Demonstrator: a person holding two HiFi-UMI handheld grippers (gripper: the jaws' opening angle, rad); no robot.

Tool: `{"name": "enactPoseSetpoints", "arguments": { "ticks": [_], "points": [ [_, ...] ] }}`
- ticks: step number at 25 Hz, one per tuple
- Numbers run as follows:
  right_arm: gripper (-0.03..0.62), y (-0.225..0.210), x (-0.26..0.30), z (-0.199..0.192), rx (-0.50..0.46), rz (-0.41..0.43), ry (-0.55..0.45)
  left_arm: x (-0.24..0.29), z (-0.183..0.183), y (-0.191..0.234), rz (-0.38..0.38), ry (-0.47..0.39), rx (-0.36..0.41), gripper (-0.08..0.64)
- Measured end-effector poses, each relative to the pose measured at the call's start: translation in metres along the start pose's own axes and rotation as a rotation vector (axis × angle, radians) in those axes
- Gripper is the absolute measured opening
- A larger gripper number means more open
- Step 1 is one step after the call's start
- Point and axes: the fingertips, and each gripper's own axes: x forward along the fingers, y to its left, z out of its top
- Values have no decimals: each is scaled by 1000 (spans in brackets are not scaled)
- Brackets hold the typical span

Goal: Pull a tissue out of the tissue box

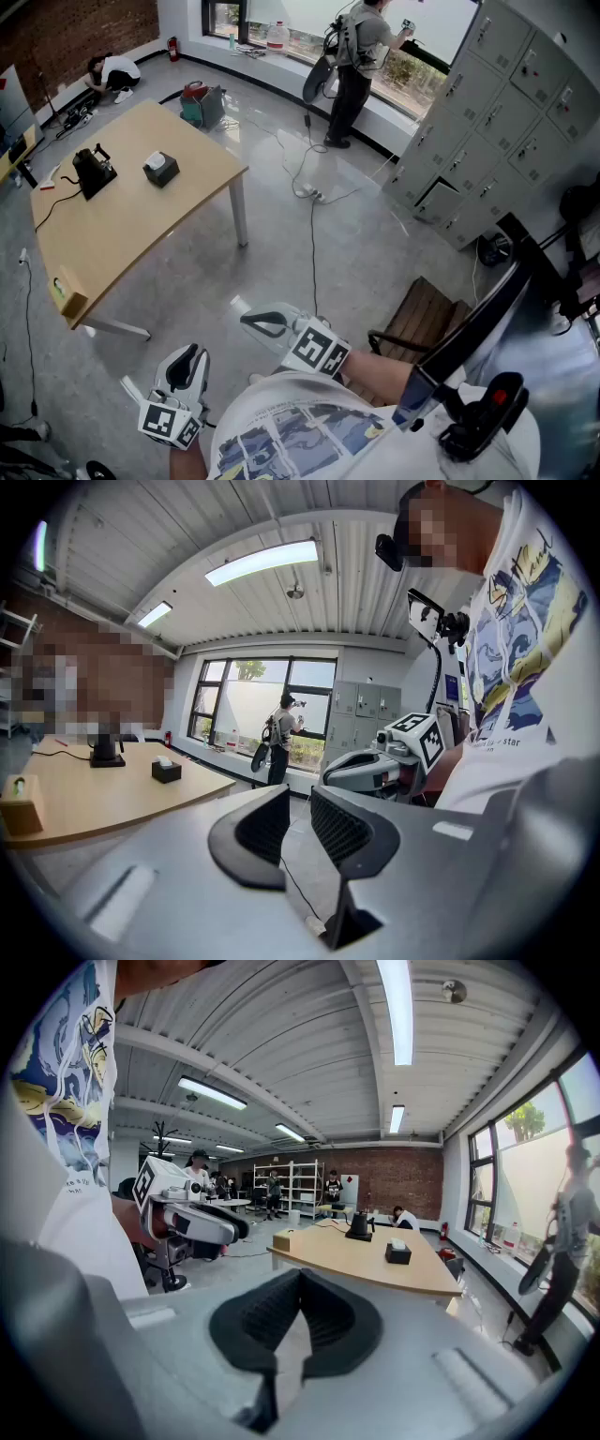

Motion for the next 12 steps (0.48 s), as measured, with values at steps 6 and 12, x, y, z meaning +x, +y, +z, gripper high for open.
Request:
{"name": "enactPoseSetpoints", "arguments": {
  "ticks": [6,12],
  "points": [
    [3,1,-7,-5,5,11,0,4,-2,-11,9,29,20,77],
    [3,5,-13,-5,-3,10,-5,6,-3,-18,-4,47,36,72]
  ]
}}
